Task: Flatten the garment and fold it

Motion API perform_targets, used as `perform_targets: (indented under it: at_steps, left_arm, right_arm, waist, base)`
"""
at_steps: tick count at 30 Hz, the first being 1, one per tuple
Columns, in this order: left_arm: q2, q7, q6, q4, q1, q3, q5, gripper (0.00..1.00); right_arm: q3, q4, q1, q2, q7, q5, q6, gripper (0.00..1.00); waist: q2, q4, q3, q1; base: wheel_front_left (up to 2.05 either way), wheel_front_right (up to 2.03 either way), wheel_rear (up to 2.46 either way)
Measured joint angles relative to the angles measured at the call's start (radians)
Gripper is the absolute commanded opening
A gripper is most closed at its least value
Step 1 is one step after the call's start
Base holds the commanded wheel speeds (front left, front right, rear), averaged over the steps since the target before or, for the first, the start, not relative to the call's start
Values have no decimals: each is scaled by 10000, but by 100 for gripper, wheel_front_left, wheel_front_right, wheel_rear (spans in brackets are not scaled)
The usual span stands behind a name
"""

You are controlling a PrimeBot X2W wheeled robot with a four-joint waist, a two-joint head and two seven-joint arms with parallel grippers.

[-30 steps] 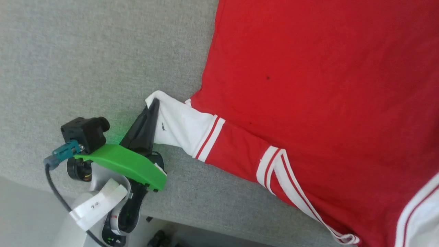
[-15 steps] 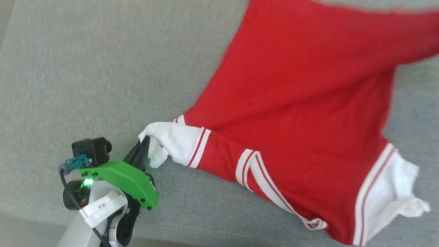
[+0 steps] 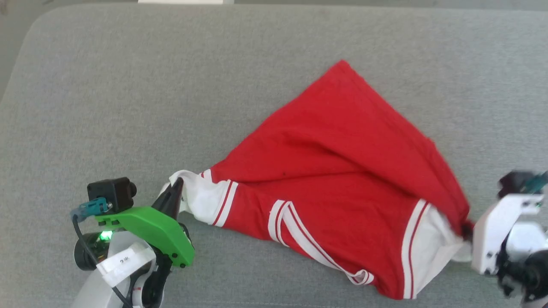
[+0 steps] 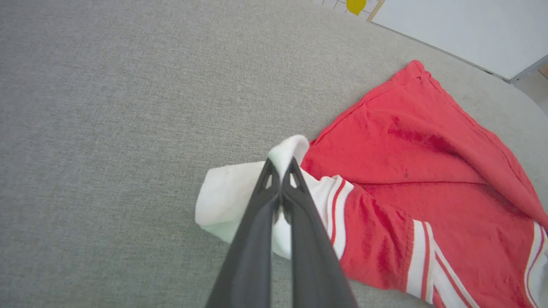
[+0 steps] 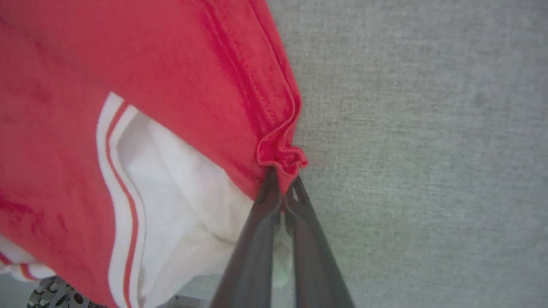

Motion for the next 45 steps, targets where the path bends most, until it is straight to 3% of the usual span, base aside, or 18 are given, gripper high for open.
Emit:
perform_targets:
  at_steps: [6, 7, 8, 9, 17, 26, 34, 45]
  left_arm:
    - [19, 2, 63, 0, 82, 0, -27, 0]
    - [17, 4, 77, 2, 133, -6, -27, 0]
    - [19, 10, 82, 4, 179, -17, -27, 0]
    - [17, 17, 84, 2, 215, -23, -31, 0]
    - [19, 61, 88, 15, 294, -59, -69, 0]
    - [61, 102, 98, 6, 264, -192, -54, 0]
    - [69, 194, -71, -29, -507, -512, 94, 0]
    - [-343, -144, -441, 403, -1381, -802, 173, 0]
  right_arm:
    - [88, -123, 458, 230, 153, 63, 0, 0]
    - [25, -207, 488, 282, 15, 63, 0, 6]
    - [-73, -322, 490, 324, -222, 96, 0, 66]
    - [-284, -468, 472, 407, -502, 209, 0, 100]
    - [-1060, -1486, -510, 639, -3022, 842, 0, 100]
    - [4, -623, -2042, 750, -3975, 640, 0, 100]
    - [1613, 1250, -4894, 247, -3170, -384, 0, 100]
    - [3808, 3388, -8113, -581, -731, -1338, 2, 100]
  waist:
    - [0, -126, -334, 0]
    - [0, -139, -382, 0]
    - [0, -149, -430, 0]
    - [0, -155, -472, 0]
    - [0, -166, -640, 0]
    - [0, -46, -341, 0]
    - [0, 384, 404, 0]
    - [0, 1292, 1989, 1]
  base:
    - [0, 0, 0]
    - [0, 0, 0]
    - [0, 0, 0]
    - [0, 0, 0]
    - [0, 0, 0]
    - [0, 0, 0]
    - [0, 0, 0]
    - [0, 0, 0]
